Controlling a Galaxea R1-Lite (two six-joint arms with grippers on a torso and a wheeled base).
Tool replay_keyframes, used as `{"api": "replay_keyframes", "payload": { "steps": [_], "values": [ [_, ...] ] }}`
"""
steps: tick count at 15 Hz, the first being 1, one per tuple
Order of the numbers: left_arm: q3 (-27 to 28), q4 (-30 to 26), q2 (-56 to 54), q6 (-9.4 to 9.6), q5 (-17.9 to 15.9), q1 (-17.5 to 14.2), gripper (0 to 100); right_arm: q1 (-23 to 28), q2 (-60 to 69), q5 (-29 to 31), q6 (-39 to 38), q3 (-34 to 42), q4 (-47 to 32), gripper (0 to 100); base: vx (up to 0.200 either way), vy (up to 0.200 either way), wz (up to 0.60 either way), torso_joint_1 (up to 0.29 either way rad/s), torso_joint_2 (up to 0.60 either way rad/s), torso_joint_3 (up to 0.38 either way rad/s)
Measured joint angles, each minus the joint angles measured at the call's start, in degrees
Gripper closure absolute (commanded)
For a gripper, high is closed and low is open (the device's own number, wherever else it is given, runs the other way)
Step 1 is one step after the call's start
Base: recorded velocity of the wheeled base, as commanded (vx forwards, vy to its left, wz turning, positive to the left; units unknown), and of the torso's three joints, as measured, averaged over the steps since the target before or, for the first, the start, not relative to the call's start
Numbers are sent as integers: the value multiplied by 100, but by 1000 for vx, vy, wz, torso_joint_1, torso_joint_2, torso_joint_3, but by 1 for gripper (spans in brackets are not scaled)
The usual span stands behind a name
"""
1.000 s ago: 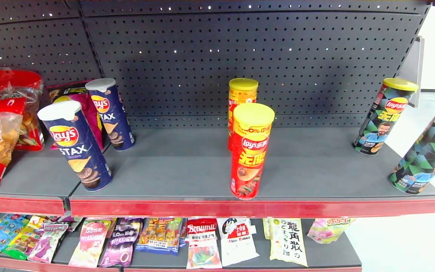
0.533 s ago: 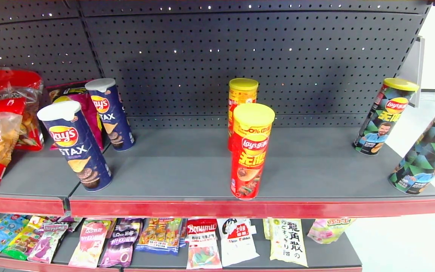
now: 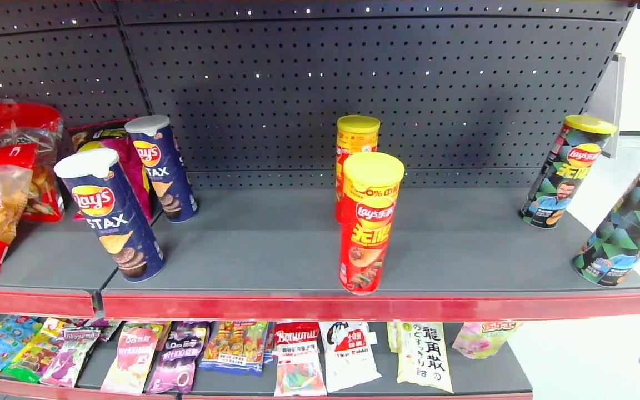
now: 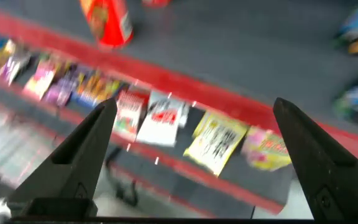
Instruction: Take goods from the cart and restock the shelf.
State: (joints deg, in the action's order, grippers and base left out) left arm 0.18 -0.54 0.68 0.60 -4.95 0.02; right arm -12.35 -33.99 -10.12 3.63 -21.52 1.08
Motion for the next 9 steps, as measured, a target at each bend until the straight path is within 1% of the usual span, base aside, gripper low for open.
{"api": "replay_keyframes", "payload": {
  "steps": [3, 6, 8, 9],
  "values": [
    [0, 0, -35, 2, 5, -10, 0, -346, -1391, -69, 30, -205, 148, 0, 0, 0, 0, 0, 0, 0],
    [0, 0, -39, 2, 5, -10, 0, -573, -2807, -88, 11, -668, 338, 0, 0, 0, 0, 0, 0, 0],
    [0, 2, -41, 2, 5, -10, 0, -675, -3707, -79, -13, -1014, 778, 0, 0, 0, 0, 0, 0, 0],
    [0, 0, -41, 2, 5, -10, 0, -717, -4153, -66, -20, -1161, 1131, 0, 0, 0, 0, 0, 0, 0]
  ]
}}
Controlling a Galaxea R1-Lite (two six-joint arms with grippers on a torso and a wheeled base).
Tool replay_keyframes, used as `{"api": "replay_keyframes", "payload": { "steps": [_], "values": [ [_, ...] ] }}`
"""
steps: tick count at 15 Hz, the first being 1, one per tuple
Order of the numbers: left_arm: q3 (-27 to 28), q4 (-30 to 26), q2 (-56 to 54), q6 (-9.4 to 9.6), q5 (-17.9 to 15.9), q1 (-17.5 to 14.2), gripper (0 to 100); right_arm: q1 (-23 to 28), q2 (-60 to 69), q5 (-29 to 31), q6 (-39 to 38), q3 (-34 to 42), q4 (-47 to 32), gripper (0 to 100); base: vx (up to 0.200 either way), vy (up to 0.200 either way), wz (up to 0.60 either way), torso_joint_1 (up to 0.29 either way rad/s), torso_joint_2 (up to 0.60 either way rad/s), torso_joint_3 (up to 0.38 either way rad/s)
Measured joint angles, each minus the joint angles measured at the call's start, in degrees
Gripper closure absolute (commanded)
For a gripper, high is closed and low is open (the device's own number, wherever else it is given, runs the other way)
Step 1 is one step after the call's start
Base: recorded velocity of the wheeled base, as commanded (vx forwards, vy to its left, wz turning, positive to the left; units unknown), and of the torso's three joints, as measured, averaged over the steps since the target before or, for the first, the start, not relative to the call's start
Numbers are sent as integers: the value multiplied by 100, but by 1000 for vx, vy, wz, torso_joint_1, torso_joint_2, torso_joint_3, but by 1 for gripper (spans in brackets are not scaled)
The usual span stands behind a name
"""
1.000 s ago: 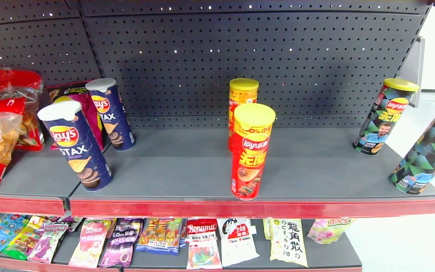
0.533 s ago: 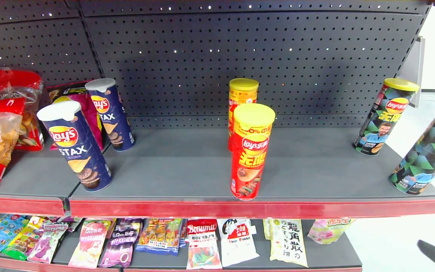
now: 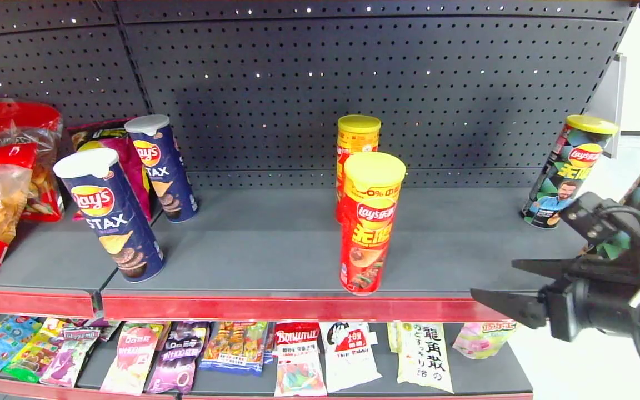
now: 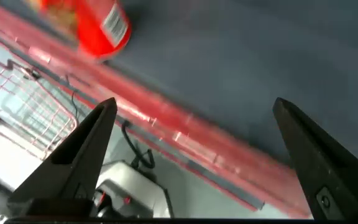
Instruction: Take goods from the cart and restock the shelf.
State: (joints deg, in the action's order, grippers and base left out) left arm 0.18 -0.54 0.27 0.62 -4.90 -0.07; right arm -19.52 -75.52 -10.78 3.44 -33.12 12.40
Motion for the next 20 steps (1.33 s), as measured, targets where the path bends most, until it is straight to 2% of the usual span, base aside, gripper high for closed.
{"api": "replay_keyframes", "payload": {
  "steps": [3, 14, 20],
  "values": [
    [0, 0, 0, 0, -2, 0, 0, -57, -956, 27, -10, -375, 567, 0, 0, 0, 0, 0, 0, 0],
    [0, 5, 0, 0, -2, 0, 0, -884, -2139, 1029, -38, -1089, 572, 0, 0, 0, 0, 0, 0, 0],
    [0, 2, 0, 0, 0, 0, 0, -1118, -2439, 1115, -35, -1250, 569, 0, 0, 0, 0, 0, 0, 0]
  ]
}}
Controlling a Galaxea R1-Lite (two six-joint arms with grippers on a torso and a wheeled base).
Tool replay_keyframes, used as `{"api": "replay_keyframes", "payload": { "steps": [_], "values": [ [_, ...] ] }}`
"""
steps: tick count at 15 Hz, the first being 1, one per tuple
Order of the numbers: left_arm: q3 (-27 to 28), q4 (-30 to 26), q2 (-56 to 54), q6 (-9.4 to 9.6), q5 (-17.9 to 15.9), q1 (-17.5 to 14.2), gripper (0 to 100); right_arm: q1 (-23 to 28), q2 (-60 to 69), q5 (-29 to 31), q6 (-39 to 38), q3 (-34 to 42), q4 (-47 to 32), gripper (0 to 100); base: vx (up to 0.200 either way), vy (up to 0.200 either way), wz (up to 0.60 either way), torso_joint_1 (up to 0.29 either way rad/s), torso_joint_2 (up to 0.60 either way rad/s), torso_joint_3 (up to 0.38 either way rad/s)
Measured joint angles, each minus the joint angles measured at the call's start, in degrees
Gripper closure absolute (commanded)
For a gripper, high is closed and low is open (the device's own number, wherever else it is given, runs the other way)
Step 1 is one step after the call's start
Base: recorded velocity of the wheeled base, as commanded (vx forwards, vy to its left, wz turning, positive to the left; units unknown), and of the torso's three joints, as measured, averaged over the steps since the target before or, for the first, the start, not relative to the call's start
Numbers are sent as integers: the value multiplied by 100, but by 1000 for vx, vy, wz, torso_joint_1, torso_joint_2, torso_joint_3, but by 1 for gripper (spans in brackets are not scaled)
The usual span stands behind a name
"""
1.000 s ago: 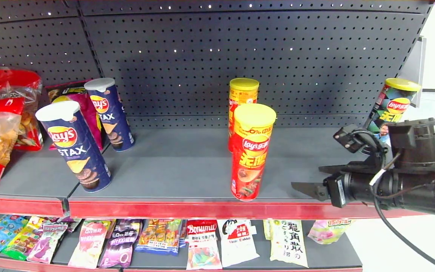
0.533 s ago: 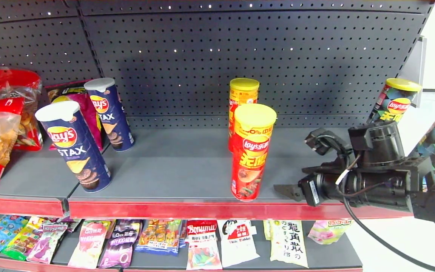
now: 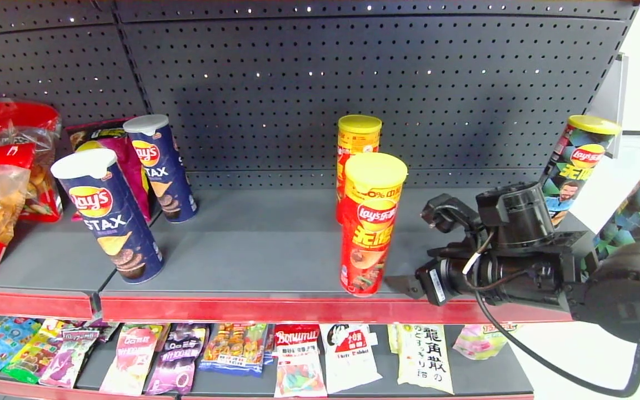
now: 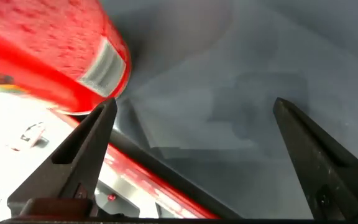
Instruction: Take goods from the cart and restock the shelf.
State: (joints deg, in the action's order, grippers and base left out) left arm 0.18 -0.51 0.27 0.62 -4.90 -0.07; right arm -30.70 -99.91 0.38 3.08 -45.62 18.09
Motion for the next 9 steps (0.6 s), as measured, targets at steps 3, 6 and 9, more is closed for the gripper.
{"api": "replay_keyframes", "payload": {
  "steps": [3, 6, 9],
  "values": [
    [0, -2, 0, 0, -2, 0, 0, -11, -105, 143, 9, -13, 0, 0, 0, 0, 0, 0, 0, 0],
    [0, -2, 0, 0, 0, 0, 0, -20, -182, 145, 13, -60, 7, 0, 0, 0, 0, 0, 0, 0],
    [0, -2, 0, 0, -2, 0, 0, -72, -247, 156, 20, -138, 7, 0, 0, 0, 0, 0, 0, 0]
  ]
}}
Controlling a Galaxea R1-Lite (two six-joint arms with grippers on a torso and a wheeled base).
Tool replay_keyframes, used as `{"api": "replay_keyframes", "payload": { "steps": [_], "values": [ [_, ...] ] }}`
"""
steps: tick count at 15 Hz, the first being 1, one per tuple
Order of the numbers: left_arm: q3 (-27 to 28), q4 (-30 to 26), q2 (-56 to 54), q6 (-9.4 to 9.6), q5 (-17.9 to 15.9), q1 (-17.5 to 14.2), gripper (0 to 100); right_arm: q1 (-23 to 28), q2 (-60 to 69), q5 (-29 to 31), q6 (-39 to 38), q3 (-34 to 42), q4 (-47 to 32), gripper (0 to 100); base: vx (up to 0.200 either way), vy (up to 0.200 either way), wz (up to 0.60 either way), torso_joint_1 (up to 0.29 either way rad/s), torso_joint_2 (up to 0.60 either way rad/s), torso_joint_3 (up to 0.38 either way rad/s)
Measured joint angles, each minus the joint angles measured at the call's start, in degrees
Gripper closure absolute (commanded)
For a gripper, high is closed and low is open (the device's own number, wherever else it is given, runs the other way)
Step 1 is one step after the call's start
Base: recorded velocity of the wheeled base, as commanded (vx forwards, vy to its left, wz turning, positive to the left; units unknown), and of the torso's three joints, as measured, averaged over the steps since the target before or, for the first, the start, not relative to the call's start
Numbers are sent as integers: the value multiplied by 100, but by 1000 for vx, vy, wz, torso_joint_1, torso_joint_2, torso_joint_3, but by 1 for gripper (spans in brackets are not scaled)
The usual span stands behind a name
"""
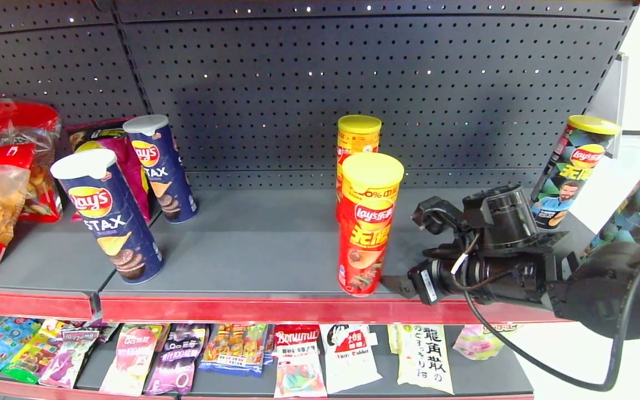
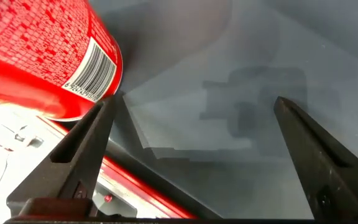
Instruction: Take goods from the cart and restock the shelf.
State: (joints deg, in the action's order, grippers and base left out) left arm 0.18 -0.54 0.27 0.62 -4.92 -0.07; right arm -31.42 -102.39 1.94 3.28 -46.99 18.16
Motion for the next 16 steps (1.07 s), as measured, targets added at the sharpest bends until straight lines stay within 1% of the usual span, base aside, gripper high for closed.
{"api": "replay_keyframes", "payload": {
  "steps": [8, 16],
  "values": [
    [0, 0, 0, 0, 0, 0, 0, -199, -76, 66, 9, -63, -2, 0, 0, 0, 0, 0, 0, 0],
    [0, 0, 0, -2, 0, 0, 0, -196, -94, 139, 17, -63, -2, 0, 0, 0, 0, 0, 0, 0]
  ]
}}
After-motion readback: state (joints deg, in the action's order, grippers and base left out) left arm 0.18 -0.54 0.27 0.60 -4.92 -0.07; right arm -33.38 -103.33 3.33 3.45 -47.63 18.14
